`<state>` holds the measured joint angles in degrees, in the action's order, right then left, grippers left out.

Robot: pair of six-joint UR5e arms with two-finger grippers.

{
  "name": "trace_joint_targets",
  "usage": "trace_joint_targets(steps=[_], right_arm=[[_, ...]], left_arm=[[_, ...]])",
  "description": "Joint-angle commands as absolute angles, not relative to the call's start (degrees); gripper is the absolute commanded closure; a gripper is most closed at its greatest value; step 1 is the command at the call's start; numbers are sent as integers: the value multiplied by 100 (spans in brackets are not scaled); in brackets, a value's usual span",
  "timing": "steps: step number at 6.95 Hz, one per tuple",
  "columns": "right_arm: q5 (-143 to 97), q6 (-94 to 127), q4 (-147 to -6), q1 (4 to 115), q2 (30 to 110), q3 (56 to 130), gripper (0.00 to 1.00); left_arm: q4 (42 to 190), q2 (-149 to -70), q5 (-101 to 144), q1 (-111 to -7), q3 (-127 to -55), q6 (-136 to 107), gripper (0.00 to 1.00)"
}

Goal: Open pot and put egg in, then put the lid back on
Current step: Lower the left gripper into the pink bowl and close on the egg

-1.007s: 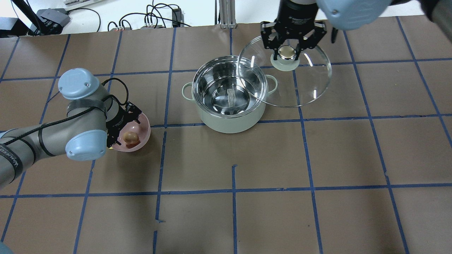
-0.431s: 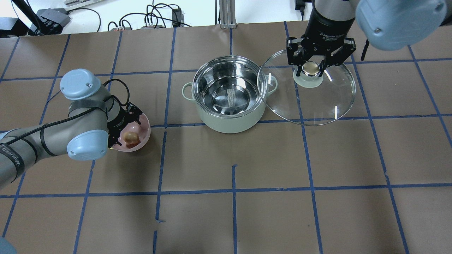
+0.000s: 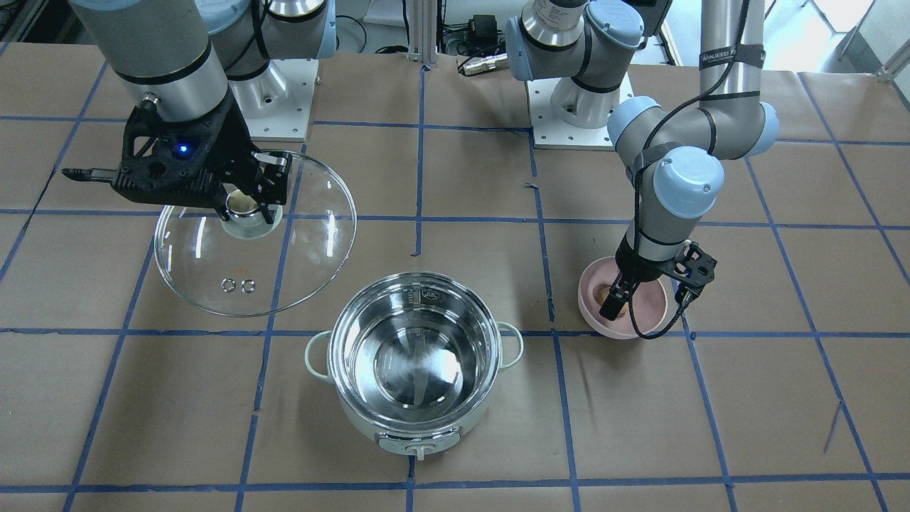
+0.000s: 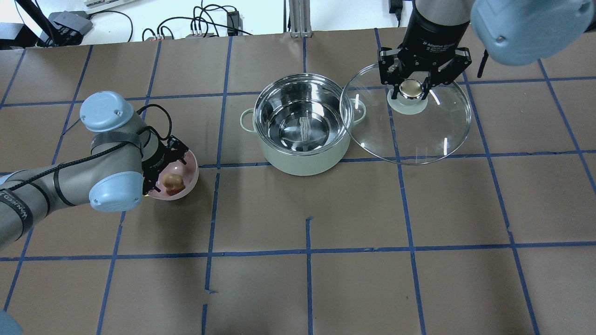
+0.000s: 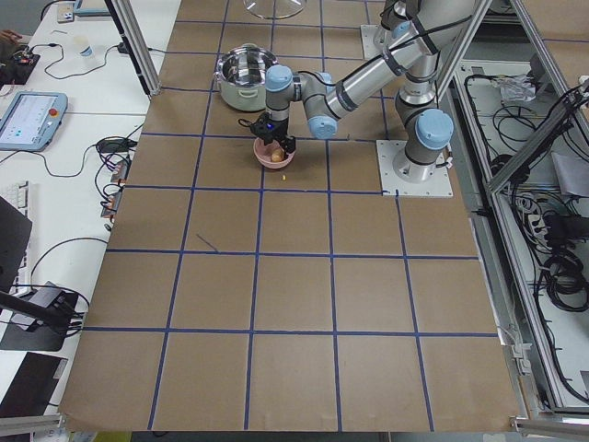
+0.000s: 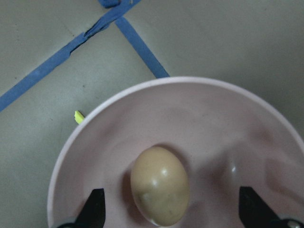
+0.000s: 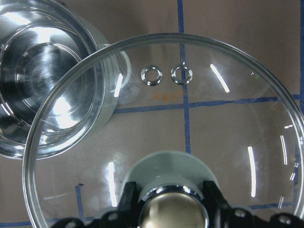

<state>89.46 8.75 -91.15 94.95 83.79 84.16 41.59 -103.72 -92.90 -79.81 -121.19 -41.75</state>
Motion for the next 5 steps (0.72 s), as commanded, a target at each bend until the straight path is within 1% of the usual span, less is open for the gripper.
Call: trace_joint_targets(steps=[1,5], right_arm=[[8939,870,-9114,9536,8385,8429,100],[8930,870,-9114,9562,8350,8455,100]], left_arm=[[3956,-10502,-9255,-7980,-12120,-3973,2],[3920,-10547,-9246,-7980,-12120,-3964,3]])
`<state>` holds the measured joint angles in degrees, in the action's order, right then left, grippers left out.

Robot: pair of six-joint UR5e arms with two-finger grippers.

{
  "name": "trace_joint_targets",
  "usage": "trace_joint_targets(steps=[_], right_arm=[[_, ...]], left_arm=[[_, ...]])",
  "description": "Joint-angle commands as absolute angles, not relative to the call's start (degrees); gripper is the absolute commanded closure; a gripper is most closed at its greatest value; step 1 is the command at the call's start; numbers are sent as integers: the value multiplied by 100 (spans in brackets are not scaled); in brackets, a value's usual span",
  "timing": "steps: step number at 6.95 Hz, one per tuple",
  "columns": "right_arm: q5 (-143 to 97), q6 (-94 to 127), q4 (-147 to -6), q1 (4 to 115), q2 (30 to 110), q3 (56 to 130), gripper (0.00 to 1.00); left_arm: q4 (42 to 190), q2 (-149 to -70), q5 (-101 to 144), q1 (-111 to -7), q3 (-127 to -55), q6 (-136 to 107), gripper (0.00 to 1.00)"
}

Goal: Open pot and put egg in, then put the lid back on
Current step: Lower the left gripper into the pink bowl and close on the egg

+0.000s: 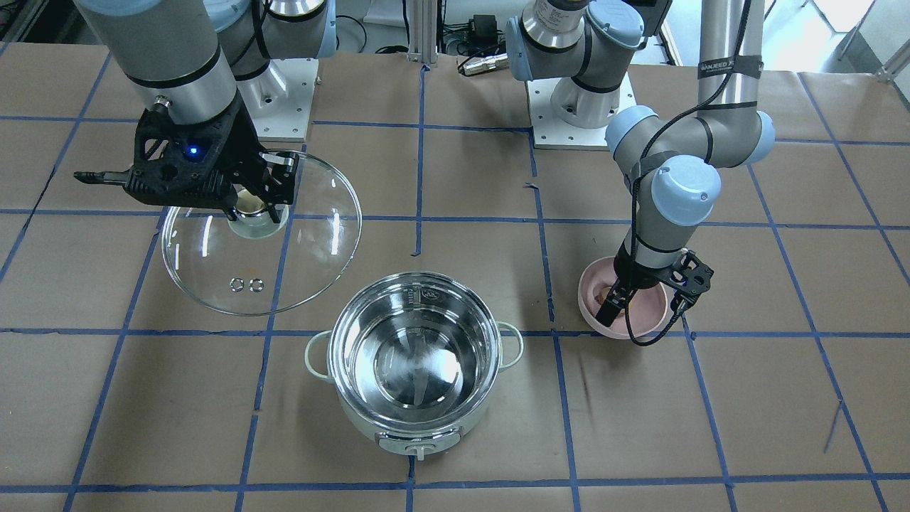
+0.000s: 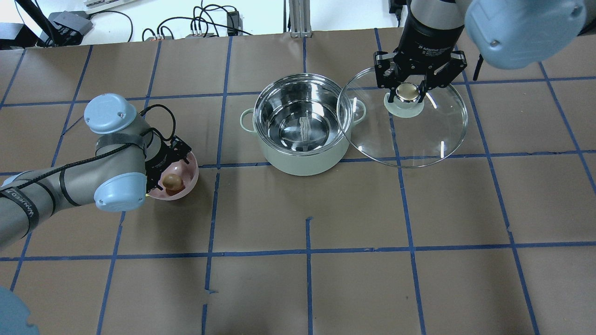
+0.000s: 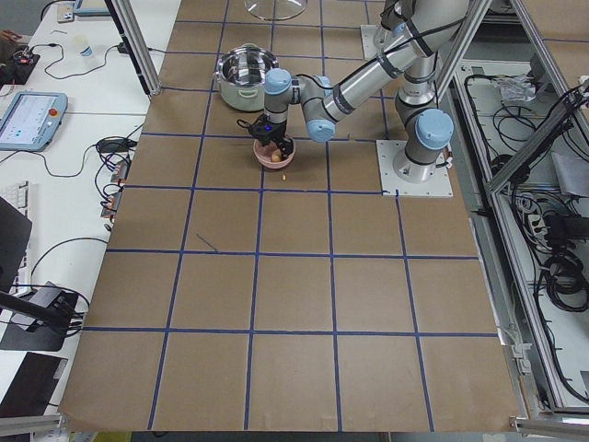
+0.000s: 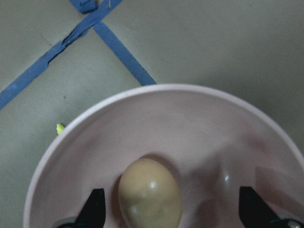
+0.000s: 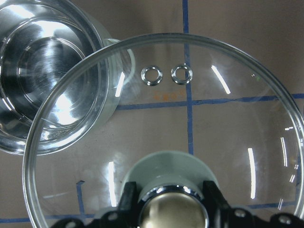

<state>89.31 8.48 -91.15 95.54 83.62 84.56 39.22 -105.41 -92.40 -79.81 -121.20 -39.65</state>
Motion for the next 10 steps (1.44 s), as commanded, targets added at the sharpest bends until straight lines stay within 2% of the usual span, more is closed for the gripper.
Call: trace_joint_targets(steps=[1,2,3,4,7,10], right_arm=[[8930,914,-9123,9562,8341,8438,100],[8930,923,-9114,9562,8350,8438,100],[8938,940,-9114,9554,8376,8437,100],[8938,958,-9114,9554,8385,8420,100],[8938,1134,-9132,9650,8394,8429,100],[8877,1037,-9132,9650,8367,8437,100]], left_arm=[[3920,-10556,-9237,-7980,-12120,-3964,5],[3920,-10556,-9237,-7980,-12120,-3973,8],[3920,-10556,-9229,-7980,-12120,-3973,16],[3929,-10556,-9176,-7980,-12120,-3973,20],[3929,-10556,-9123,-7980,-12120,-3981,52],[3946,-10556,-9123,-7998,-12138,-3973,69]])
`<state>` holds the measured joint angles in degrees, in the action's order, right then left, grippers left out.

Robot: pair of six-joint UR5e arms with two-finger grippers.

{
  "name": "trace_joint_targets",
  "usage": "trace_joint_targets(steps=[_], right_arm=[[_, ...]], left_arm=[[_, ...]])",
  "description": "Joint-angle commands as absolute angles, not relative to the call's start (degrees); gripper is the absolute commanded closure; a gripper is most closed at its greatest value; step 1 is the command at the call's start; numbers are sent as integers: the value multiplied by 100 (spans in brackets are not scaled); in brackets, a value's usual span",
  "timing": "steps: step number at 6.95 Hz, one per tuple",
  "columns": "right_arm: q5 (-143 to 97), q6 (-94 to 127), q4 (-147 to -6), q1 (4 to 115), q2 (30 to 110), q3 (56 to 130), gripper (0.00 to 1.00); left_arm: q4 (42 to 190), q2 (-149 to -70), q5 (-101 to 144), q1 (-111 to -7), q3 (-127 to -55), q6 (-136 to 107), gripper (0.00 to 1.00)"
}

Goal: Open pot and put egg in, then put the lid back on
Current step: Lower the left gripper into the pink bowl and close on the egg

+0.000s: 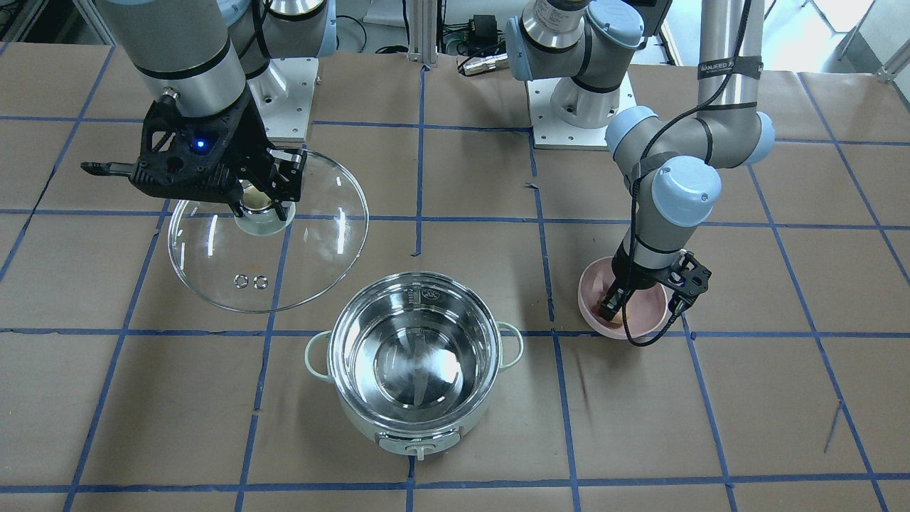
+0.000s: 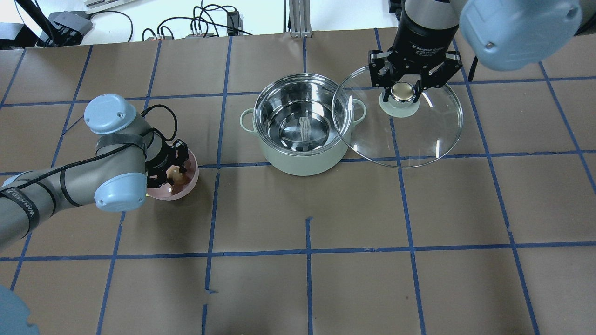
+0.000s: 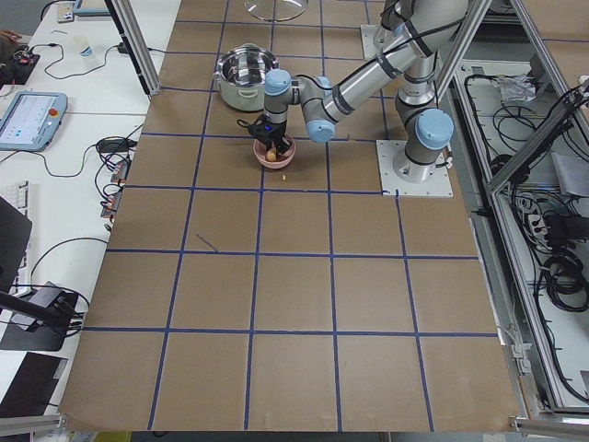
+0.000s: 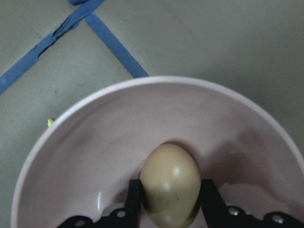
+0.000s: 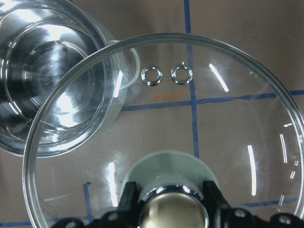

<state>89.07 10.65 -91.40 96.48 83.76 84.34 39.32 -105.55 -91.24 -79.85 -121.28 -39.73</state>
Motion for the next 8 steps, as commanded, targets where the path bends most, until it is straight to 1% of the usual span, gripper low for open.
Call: trace_joint_targets(steps=[1,3,5,8], right_arm=[[8860,1037,-9149,9650,8341,8420,100],[8842,1046,-9132,9650,8332,8394,99],[8842,1037,-9132,9650,8323,8376,99],[8842,1028,-9123,9642,8315,8358,99]], left_arm=[[3938,-10556,-9123,-7998,-12164,-3964,71],[3937,-10547,-9123,-7998,-12103,-3946,73],[4025,-10381,-9080,-8042,-11928,-3938,73],[5331,-9986,-8834,-8199,-11217,-3937,73]])
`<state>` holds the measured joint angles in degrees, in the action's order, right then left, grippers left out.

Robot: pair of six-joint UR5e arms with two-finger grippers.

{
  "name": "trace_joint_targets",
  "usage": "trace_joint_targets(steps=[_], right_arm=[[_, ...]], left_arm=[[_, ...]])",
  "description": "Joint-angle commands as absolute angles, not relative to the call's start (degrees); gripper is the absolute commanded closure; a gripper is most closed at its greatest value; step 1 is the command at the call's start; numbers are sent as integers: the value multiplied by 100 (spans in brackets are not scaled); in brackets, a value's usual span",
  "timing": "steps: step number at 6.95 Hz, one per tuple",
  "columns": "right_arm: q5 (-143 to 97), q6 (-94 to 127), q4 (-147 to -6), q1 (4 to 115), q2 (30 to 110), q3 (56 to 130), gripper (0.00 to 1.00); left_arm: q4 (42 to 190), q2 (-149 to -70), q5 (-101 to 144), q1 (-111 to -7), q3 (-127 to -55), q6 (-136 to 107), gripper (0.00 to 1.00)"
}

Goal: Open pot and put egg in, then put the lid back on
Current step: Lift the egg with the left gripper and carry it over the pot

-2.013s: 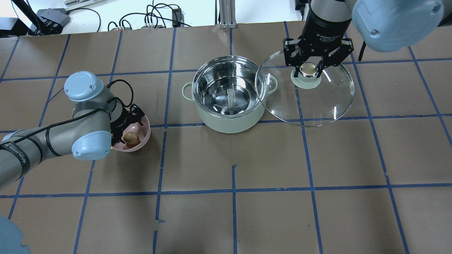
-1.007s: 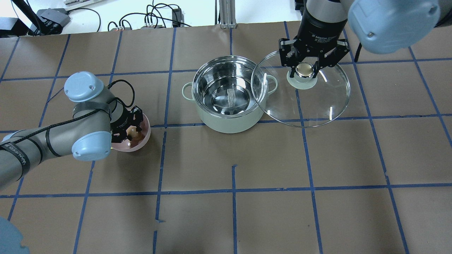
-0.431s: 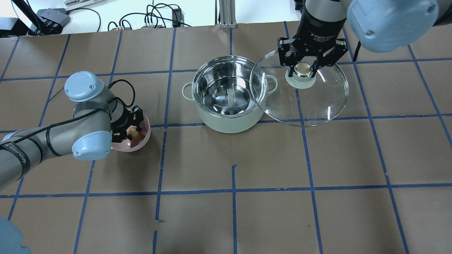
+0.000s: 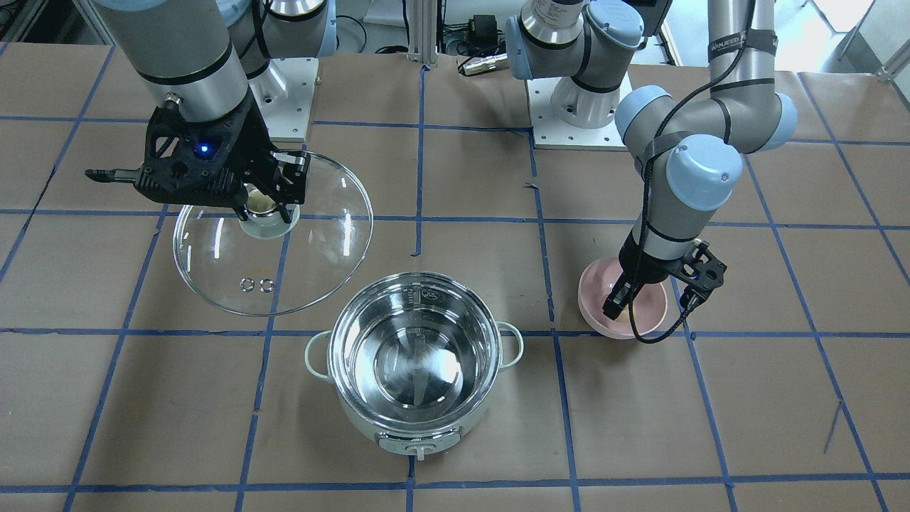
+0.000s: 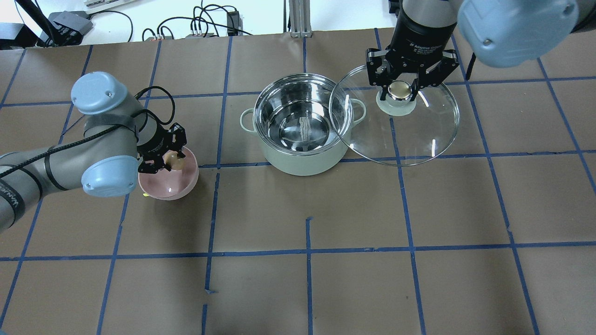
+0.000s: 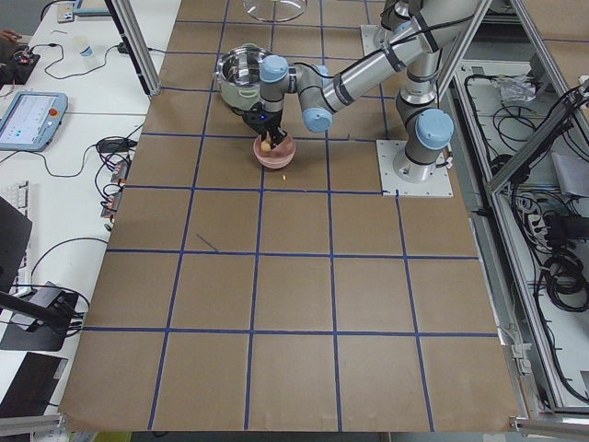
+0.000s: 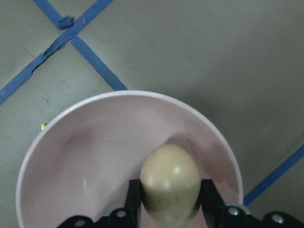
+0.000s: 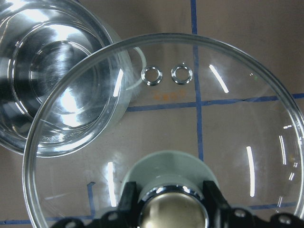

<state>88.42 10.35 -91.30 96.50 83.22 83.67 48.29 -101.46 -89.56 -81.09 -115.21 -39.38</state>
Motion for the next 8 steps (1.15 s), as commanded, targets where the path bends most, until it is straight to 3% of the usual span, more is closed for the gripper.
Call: trace_joint_targets(steps=[1,4,6,8], right_arm=[[8850,959,-9019,9572,8323,8324,99],[8894,853,-8799,9554,8314,8209,99],[8912,713,-8807,9545,8314,8218,99],[8886,659,-8815,9545,8314,8227,99]], left_arm=[[5509,-9958,-8833,-8453,-10954,-3946,73],[6046,-10089,-8833,-9182,-9978,-3938,73],[5977,-10186,-8824,-9692,-9809,-3946,73],[5950,-10658,-8807,-10105,-9250,-3946,73]])
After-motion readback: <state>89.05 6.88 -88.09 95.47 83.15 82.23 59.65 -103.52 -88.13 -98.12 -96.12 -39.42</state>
